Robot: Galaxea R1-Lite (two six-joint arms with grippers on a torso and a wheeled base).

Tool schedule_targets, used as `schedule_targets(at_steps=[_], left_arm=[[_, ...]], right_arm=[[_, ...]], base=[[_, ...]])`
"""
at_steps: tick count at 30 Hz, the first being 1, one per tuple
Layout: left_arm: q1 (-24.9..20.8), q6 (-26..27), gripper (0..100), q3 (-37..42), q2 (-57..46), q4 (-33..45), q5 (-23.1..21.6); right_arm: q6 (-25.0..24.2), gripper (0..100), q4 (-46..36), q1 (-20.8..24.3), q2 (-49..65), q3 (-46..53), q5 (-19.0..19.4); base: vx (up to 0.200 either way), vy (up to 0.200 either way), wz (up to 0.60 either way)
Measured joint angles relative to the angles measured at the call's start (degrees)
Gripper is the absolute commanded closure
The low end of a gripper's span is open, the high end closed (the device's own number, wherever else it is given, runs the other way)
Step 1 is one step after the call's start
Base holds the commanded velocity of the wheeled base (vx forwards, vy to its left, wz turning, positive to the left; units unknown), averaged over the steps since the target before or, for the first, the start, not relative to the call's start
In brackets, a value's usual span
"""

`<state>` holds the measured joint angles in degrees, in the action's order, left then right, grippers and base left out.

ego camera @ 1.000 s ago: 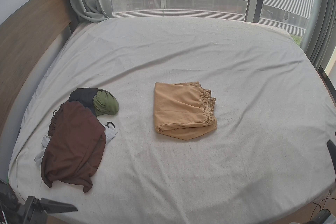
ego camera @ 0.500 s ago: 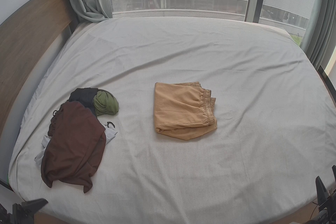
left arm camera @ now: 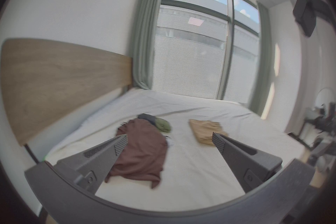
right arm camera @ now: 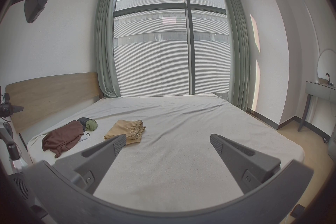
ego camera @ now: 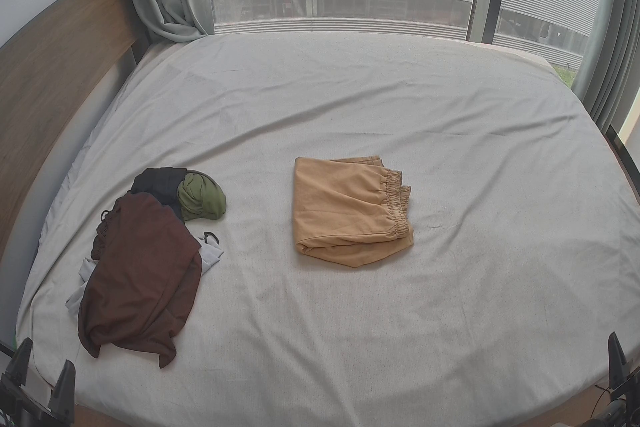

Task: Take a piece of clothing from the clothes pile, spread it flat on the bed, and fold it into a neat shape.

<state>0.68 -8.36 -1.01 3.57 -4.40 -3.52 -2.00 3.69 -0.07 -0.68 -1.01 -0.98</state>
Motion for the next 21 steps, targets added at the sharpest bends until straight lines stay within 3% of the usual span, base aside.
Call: schedule_targets(at_steps=[4, 9, 13, 21], left_arm=[[0.5, 4.9, 0, 0.0, -0.7, 0.7, 4.2], [0.4, 9.1, 0, 0.0, -1.1, 1.9, 5.0], [0.2, 8.4, 0, 0.0, -1.5, 5.4, 4.6], [-0.4, 7.8, 0, 0.0, -2.4, 4.4, 4.0]], right_arm=[[-0.8, 0, -0.2, -0.1, 0.1, 0.0, -0.2], [1.5, 0, -0.7, -0.1, 0.1, 0.0, 0.7], [2.8, 0, -1.7, -0.1, 0.1, 0.0, 1.7], [2.9, 0, -3.6, 0.0, 0.0, 0.0, 1.9]], base=[[0.000, 0.000, 0.00], [0.000, 0.000, 0.00], [0.000, 0.000, 0.00], [0.000, 0.000, 0.00]])
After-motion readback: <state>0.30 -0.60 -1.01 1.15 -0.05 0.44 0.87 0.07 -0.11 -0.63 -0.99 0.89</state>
